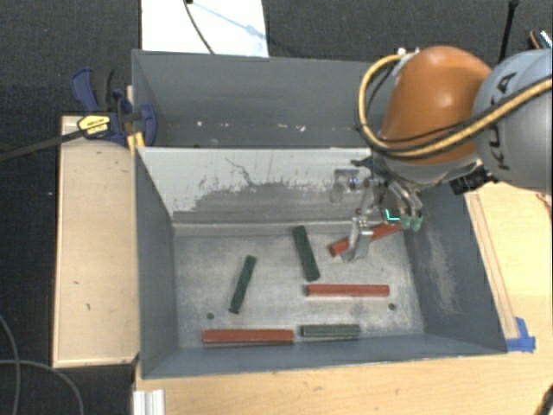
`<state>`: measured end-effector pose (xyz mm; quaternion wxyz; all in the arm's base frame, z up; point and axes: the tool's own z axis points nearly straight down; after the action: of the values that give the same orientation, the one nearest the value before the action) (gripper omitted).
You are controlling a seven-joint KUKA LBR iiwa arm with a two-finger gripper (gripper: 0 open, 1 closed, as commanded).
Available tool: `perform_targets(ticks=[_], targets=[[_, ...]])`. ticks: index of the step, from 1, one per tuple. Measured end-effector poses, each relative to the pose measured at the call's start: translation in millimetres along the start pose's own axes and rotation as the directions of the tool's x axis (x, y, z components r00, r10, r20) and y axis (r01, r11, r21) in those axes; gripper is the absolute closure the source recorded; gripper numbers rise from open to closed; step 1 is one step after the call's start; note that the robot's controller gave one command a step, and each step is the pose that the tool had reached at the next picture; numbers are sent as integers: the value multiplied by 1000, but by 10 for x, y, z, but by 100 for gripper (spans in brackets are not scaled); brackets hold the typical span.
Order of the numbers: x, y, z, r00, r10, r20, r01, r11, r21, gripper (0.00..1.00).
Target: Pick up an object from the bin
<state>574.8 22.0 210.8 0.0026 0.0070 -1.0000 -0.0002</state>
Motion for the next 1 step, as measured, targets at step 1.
perform_targets(ticks=[1], targets=[[261,-545,1253,993,117,-1,-117,993,1,0]])
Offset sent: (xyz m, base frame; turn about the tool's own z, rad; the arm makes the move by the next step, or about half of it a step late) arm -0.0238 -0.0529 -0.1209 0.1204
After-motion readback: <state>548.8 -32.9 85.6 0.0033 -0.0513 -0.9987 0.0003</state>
